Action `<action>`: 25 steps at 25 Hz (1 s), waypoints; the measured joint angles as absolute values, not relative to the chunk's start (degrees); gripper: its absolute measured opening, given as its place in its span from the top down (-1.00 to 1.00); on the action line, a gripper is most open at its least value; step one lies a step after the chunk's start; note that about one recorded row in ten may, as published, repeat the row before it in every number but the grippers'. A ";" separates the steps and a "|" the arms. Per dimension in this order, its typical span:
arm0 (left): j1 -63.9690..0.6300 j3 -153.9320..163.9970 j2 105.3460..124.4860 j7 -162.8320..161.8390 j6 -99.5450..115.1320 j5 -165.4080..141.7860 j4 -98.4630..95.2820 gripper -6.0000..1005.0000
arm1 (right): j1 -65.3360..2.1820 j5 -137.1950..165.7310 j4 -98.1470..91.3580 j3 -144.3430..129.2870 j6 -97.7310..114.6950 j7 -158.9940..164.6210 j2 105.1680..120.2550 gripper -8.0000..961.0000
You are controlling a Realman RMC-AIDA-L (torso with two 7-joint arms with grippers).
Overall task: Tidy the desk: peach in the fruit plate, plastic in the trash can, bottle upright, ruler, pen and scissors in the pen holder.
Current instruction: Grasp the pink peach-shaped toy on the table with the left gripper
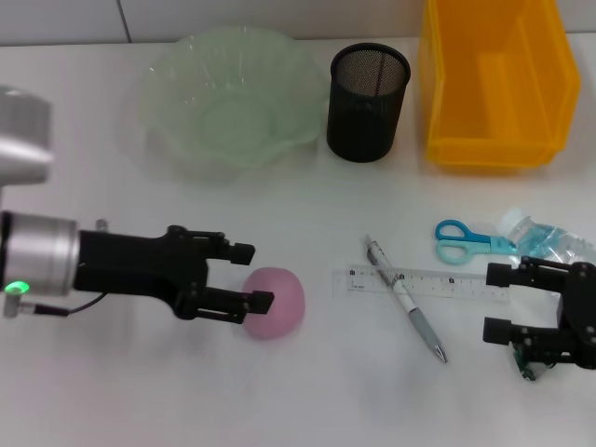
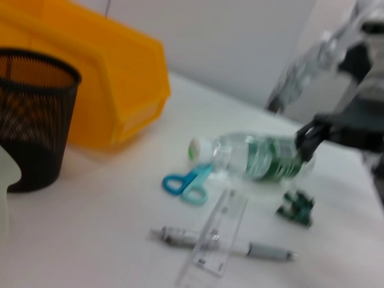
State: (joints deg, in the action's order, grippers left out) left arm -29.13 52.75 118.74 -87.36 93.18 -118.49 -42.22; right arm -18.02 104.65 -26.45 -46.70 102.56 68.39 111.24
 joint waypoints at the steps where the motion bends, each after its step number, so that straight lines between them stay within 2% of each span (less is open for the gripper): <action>1: -29.71 55.44 118.74 -88.53 91.51 -118.44 -43.12 -0.55 | -17.79 105.06 -26.45 -46.29 102.52 68.37 111.33 -0.64; 12: -31.45 64.85 118.83 -89.64 81.72 -118.26 -43.37 -0.54 | -17.11 106.23 -26.35 -44.72 101.98 68.33 111.64 -0.64; 25: -31.79 65.96 118.74 -89.42 82.26 -118.45 -43.21 0.24 | -18.07 106.14 -26.49 -44.56 100.59 68.72 111.62 -0.64</action>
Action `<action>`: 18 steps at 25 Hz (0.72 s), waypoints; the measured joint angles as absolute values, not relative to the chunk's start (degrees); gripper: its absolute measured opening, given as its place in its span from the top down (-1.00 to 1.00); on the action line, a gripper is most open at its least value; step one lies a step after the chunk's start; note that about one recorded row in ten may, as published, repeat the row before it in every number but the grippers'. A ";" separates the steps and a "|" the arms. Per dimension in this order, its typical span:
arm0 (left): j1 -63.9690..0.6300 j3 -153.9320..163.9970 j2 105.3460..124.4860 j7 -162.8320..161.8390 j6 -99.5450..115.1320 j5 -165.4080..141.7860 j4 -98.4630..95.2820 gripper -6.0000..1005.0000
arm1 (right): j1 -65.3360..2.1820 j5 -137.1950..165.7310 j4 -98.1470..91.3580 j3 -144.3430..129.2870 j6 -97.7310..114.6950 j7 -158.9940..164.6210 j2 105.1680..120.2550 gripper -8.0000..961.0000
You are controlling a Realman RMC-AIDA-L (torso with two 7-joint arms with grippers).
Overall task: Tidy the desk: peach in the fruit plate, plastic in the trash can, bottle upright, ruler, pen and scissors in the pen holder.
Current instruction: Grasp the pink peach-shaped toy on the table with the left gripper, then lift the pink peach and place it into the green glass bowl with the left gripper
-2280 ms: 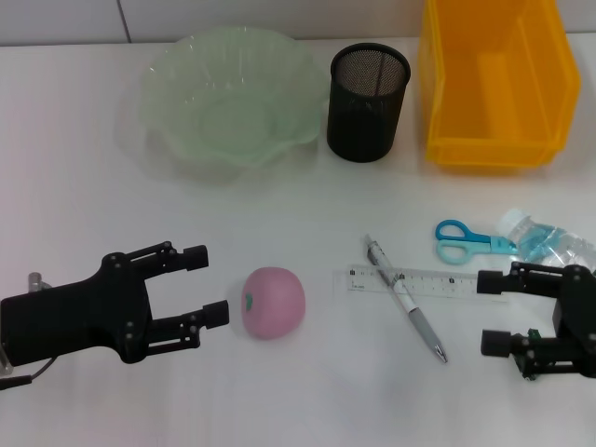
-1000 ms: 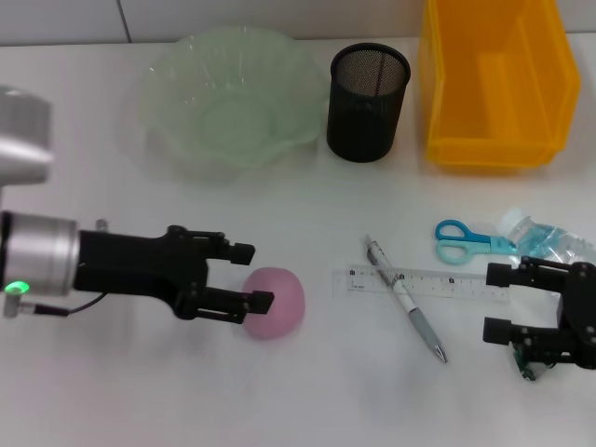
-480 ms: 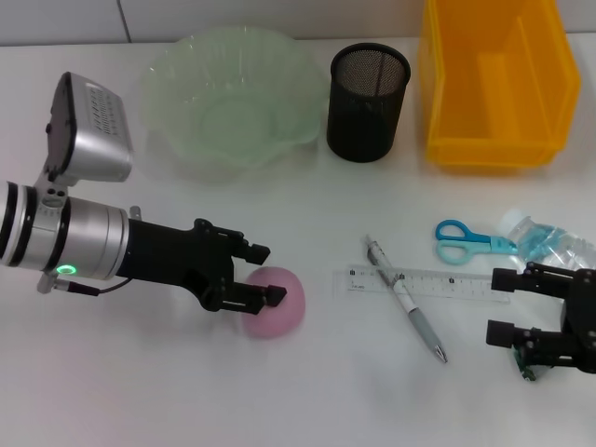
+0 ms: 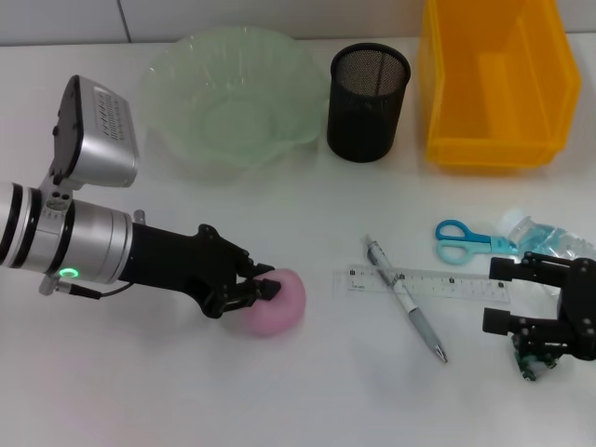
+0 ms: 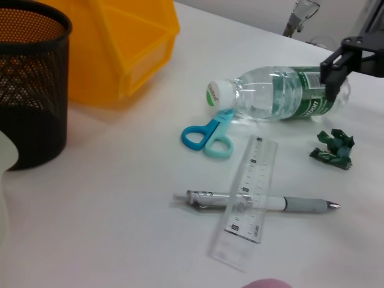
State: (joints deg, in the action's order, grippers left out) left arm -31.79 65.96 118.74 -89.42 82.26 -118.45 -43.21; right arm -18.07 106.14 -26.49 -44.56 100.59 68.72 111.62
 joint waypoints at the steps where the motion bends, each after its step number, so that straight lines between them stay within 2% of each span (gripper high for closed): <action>1: -31.79 66.07 118.74 -89.39 82.28 -118.36 -43.21 0.30 | -18.08 106.14 -26.49 -44.56 100.56 68.72 111.62 -0.64; 7: -31.82 66.15 118.74 -89.37 82.54 -117.92 -43.32 0.68 | -18.11 105.91 -26.46 -44.30 100.48 68.74 111.62 -0.64; 12: -31.86 63.90 118.39 -89.95 85.39 -111.62 -44.25 0.91 | -18.11 105.84 -26.45 -44.01 100.44 68.75 111.62 -0.64; 18: -32.39 57.73 118.30 -91.47 86.50 -107.01 -46.03 0.89 | -17.67 105.81 -26.45 -40.52 100.55 68.53 112.23 -0.64</action>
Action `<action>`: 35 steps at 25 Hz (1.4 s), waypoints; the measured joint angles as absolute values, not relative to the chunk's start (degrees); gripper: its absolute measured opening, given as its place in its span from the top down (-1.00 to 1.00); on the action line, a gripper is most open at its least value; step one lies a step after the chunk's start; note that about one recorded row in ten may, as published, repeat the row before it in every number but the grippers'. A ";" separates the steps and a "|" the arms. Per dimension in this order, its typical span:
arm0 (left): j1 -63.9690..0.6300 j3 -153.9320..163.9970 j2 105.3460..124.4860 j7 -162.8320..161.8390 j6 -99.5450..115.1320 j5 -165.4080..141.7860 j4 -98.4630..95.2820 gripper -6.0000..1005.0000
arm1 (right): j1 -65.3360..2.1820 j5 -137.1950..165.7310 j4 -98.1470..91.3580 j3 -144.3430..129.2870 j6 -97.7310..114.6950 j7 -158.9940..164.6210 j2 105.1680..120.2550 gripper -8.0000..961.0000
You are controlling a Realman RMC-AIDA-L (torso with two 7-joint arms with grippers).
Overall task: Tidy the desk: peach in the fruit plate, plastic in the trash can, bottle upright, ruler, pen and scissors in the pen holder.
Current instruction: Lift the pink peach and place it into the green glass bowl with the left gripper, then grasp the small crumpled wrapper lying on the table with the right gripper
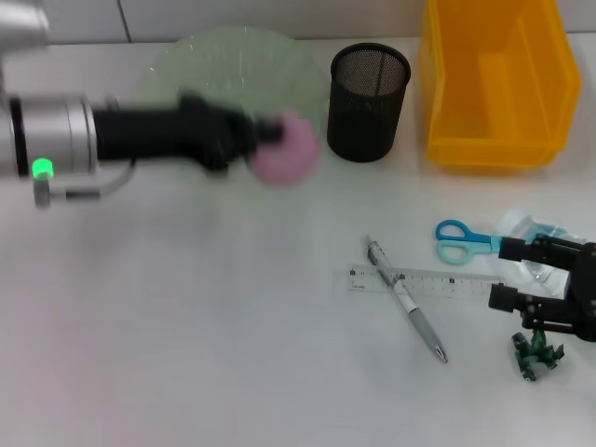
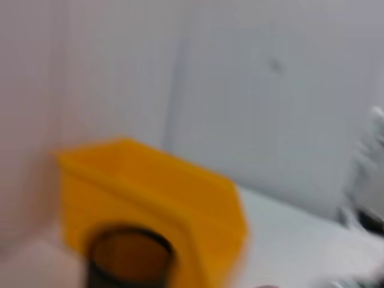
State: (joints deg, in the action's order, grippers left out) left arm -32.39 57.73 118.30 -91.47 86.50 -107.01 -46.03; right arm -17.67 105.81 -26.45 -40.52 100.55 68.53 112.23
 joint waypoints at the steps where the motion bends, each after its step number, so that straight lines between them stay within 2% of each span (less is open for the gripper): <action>1: -33.85 53.29 118.37 -92.01 83.63 -104.74 -46.16 0.89 | -17.67 105.81 -26.45 -40.52 100.55 68.53 112.23 -0.64; 9: -39.68 50.97 118.92 -92.61 56.93 -101.79 -40.26 0.87 | -18.18 106.08 -26.45 -40.28 100.26 68.23 113.75 -0.64; 19: -37.88 51.37 118.87 -89.19 53.93 -92.82 -38.08 0.45 | -18.20 106.04 -26.45 -40.20 99.67 67.40 114.60 -0.64; 25: -31.21 51.11 118.31 -85.40 67.89 -85.61 -38.62 -0.03 | -18.84 105.66 -26.43 -31.15 99.10 69.73 115.17 -0.64; 28: -29.16 51.03 118.15 -83.67 74.09 -85.40 -38.63 -0.27 | -19.77 105.65 -28.23 -26.06 100.52 73.95 114.93 -0.64; 29: -26.00 51.26 117.86 -81.13 81.85 -85.90 -38.63 -0.35 | -20.19 105.67 -30.11 -25.44 101.24 76.37 114.79 -0.64; 33: -24.88 51.37 117.74 -80.14 84.47 -86.23 -38.61 -0.55 | -21.98 108.46 -45.34 -28.66 105.34 91.99 114.43 -0.64; 35: -19.61 51.42 117.33 -75.59 92.95 -88.28 -38.19 -0.60 | -23.26 111.76 -56.37 -32.05 108.15 101.51 114.30 -0.64</action>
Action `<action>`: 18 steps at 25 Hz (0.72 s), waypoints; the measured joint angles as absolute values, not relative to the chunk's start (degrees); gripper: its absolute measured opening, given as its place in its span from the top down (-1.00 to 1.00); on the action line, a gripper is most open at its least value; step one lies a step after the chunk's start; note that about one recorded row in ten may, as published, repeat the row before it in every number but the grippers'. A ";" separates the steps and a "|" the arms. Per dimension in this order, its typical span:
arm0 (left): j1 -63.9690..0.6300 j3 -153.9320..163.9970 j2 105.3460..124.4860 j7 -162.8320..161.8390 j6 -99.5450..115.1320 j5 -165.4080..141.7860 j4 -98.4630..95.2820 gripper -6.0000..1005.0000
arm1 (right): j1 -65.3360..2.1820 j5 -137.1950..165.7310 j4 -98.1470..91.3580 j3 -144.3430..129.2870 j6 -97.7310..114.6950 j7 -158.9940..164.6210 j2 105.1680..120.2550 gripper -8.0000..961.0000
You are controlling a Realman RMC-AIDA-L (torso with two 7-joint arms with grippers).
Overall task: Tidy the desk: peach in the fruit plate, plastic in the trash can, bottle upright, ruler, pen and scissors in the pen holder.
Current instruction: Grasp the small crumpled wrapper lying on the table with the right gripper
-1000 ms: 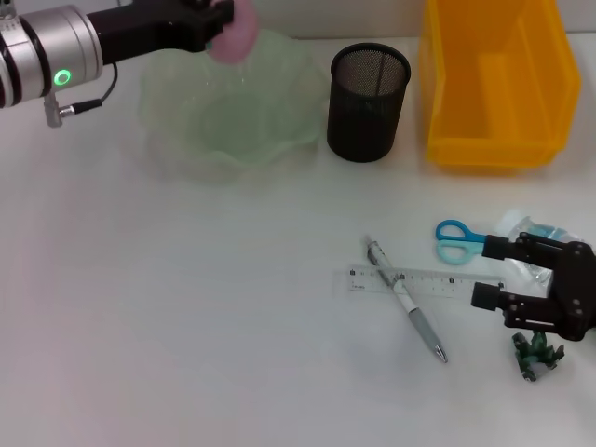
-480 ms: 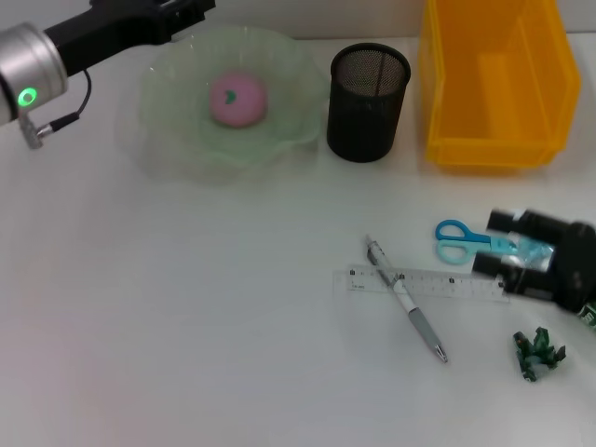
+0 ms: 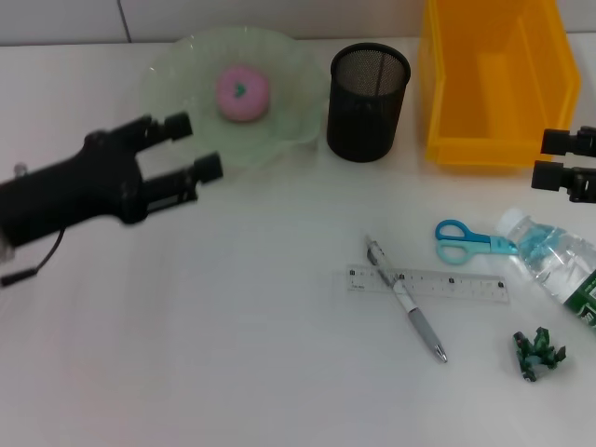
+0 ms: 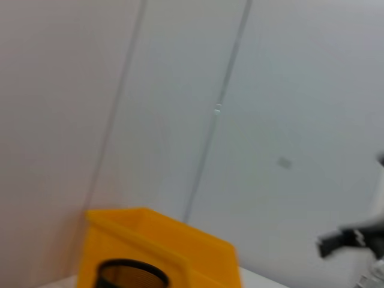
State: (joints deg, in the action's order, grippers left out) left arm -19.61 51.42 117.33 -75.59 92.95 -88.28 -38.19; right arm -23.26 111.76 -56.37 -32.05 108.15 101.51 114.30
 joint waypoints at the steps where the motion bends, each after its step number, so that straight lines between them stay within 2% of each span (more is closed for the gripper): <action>1: -19.61 51.42 117.33 -75.59 92.95 -88.28 -38.19 -0.59 | -24.17 113.50 -61.70 -33.28 109.66 105.52 114.29 -0.64; 7: -15.37 51.39 117.24 -72.35 98.01 -90.27 -38.04 -0.59 | -30.82 126.27 -84.51 -41.81 119.05 117.69 114.30 -0.64; 10: -15.26 51.06 117.49 -72.52 98.01 -93.02 -38.00 -0.59 | -33.26 134.23 -92.38 -51.28 123.04 119.18 115.84 -0.64; 14: -15.38 50.99 117.92 -72.51 97.33 -94.51 -37.37 -0.58 | -33.39 146.08 -97.54 -62.65 123.67 119.39 118.96 -0.64; 18: -15.89 50.92 117.87 -72.35 96.74 -94.71 -36.10 -0.58 | -31.65 148.95 -96.80 -70.27 122.04 120.19 119.55 -0.64</action>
